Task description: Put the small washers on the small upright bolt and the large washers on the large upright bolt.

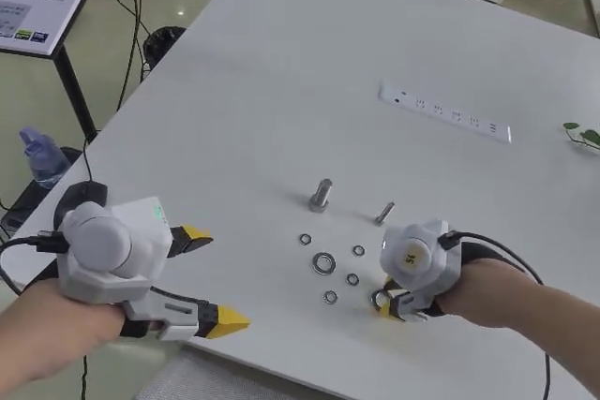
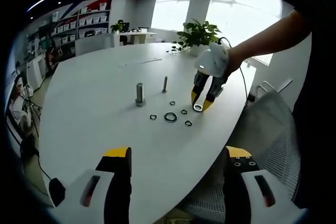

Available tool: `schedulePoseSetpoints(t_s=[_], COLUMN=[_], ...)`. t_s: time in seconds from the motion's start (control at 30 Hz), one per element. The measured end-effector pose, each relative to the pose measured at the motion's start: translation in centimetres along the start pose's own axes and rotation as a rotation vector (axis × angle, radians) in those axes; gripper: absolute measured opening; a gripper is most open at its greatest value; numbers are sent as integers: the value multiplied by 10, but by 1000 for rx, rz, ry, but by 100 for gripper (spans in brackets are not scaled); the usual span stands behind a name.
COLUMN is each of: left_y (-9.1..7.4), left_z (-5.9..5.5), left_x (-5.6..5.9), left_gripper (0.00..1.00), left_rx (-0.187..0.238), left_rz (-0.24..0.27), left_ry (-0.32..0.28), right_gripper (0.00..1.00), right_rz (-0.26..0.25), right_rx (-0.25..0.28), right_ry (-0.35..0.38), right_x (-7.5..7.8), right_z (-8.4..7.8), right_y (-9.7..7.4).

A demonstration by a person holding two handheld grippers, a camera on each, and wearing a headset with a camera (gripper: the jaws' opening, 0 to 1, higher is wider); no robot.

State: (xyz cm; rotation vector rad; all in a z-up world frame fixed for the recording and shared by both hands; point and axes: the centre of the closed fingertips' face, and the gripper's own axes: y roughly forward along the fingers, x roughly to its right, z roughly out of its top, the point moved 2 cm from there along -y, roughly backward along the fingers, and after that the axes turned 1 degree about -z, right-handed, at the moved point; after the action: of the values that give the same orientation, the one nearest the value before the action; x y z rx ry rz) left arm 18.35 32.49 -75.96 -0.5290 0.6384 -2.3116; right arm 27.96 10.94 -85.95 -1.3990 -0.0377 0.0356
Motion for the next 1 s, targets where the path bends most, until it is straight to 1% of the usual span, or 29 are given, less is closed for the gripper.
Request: schedulePoseSetpoints(t_s=[0.1,0.17,0.27,0.3,0.33,0.4,0.5,0.6,0.63,0.7,0.73,0.77,0.87,1.0], left_y=[-4,-4,-6,-6,-7,-5,-3,-2,-1,-1,-1,-1,-1,-1], left_z=[4,4,8,11,13,16,15,13,11,7,7,6,6,5], left_x=[0,1,2,2,1,1,-2,-1,-1,-2,-3,-3,-2,-3], left_gripper=[70,70,70,71,72,74,78,82,84,88,91,92,95,98], left_rx=[18,19,24,30,37,38,25,13,7,-1,1,5,15,19], left_rz=[11,14,22,26,33,28,37,35,35,55,60,58,63,71], left_ry=[-8,-9,-14,-13,-10,-19,8,7,4,15,21,18,-1,-15], right_gripper=[22,21,21,21,21,21,21,21,21,21,21,21,21,21], right_rz=[2,4,-2,-3,-2,-3,-4,-6,3,-11,-10,-2,-2,-8], right_rx=[-22,-21,-4,11,20,26,37,47,62,60,60,63,64,59], right_ry=[-14,-14,-10,5,14,14,35,45,57,53,58,82,97,91], right_x=[-1,-1,-1,-1,0,-1,0,-1,-2,-1,0,0,3,5], right_z=[0,-1,-2,-2,-3,-3,-2,-1,-1,-2,-3,-5,-9,-12], right_y=[-1,-1,-2,-2,-2,-2,-2,-2,-2,-3,-4,-4,-5,-8])
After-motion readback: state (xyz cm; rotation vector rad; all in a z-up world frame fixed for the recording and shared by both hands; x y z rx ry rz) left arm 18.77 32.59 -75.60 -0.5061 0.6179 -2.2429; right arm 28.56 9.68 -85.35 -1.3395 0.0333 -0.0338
